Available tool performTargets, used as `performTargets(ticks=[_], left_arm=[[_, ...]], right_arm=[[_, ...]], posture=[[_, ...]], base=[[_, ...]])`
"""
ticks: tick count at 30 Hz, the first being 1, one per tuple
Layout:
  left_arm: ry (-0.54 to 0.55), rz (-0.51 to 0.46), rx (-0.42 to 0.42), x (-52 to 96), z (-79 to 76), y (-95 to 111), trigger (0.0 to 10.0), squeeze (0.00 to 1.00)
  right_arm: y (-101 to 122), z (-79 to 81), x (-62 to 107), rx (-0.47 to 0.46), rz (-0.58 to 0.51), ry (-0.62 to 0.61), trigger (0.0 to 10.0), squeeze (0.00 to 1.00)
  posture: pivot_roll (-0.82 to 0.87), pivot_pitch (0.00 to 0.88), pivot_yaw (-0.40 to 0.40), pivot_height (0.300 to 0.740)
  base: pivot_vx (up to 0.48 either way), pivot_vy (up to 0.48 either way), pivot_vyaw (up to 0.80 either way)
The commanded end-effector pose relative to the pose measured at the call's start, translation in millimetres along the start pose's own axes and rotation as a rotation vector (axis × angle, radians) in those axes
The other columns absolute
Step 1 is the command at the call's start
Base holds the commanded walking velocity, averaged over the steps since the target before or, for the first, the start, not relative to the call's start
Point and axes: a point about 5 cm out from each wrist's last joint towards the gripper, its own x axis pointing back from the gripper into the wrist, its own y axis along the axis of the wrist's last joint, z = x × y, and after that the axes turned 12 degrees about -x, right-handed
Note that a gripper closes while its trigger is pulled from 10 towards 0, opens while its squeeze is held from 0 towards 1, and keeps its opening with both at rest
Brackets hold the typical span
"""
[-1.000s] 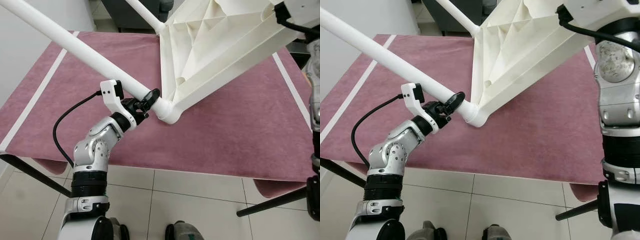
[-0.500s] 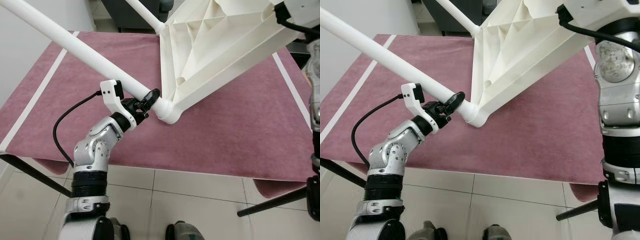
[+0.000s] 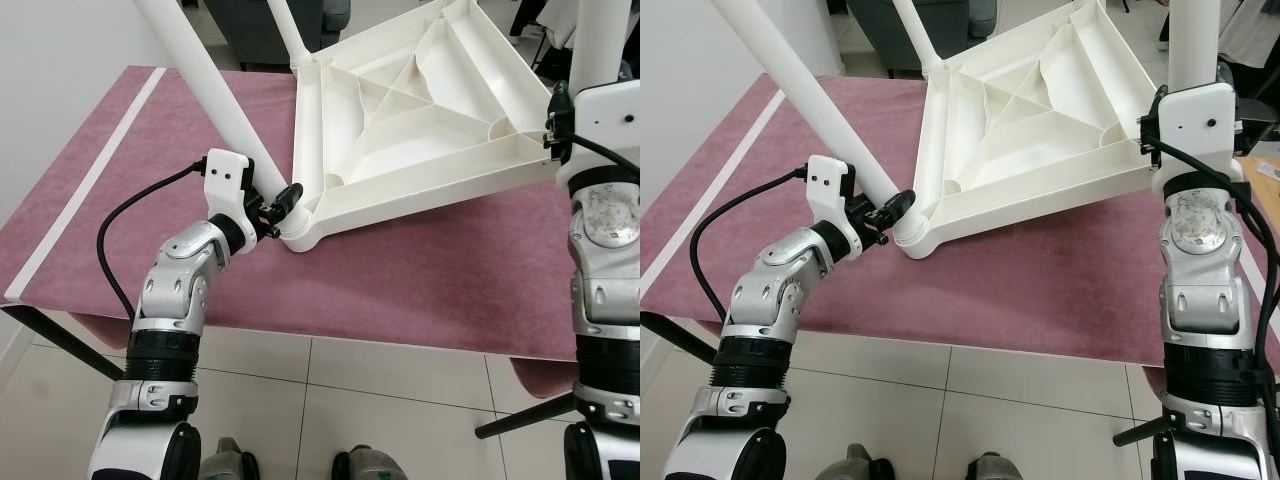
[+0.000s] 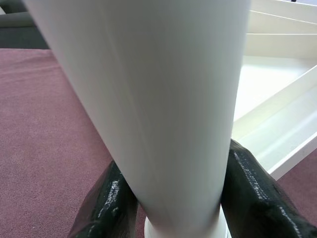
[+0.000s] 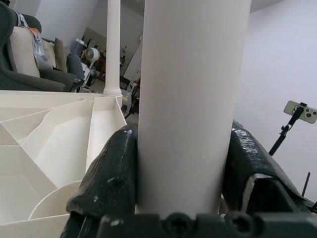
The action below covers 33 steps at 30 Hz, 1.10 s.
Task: Building children table
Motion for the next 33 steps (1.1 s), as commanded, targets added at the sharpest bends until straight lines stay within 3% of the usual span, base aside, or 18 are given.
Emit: performTargets(ticks=[1,2,5,9,10,11,12,33], left_arm=[[0.298,-0.019,-0.271,-0.9,17.4,24.5,10.0,0.00],[0.289,-0.018,-0.329,-0.9,19.5,26.8,10.0,0.00],[0.272,-0.018,-0.401,-0.7,22.5,30.2,10.0,0.00],[0.253,-0.035,-0.456,-0.5,26.0,36.1,10.0,0.00],[0.235,-0.037,-0.477,-0.6,27.5,38.0,10.0,0.00],[0.224,-0.029,-0.482,-0.7,26.9,36.5,10.0,0.05],[0.204,-0.011,-0.481,-0.8,24.4,32.2,10.0,0.67],[0.204,-0.011,-0.481,-0.8,24.4,32.2,10.0,0.67]], right_arm=[[32.3,9.4,2.1,0.062,-0.142,0.080,10.0,0.00],[26.1,9.4,4.3,0.054,-0.095,0.089,10.0,0.00],[13.9,8.5,7.5,0.034,-0.006,0.094,10.0,0.00],[-1.5,5.4,12.0,0.003,0.082,0.073,10.0,0.00],[-10.0,3.6,15.0,-0.010,0.121,0.058,10.0,0.33],[-12.1,3.7,15.8,-0.009,0.130,0.059,10.0,0.55],[-15.8,4.7,17.1,-0.011,0.147,0.062,10.0,1.00],[-15.8,4.7,17.1,-0.011,0.147,0.062,10.0,1.00]], posture=[[-0.13,0.000,0.000,0.740],[-0.13,0.000,0.000,0.740],[-0.13,0.000,0.000,0.740],[-0.13,0.000,0.000,0.740],[-0.13,0.000,0.000,0.740],[-0.13,0.000,0.000,0.740],[-0.13,0.142,0.125,0.740],[-0.13,0.142,0.125,0.740]], base=[[0.000,0.000,0.00],[0.000,0.000,0.00],[0.000,0.000,0.00],[0.000,0.000,0.00],[0.000,0.000,0.00],[0.000,0.000,0.00],[0.000,0.000,0.00],[0.000,0.000,0.00]])
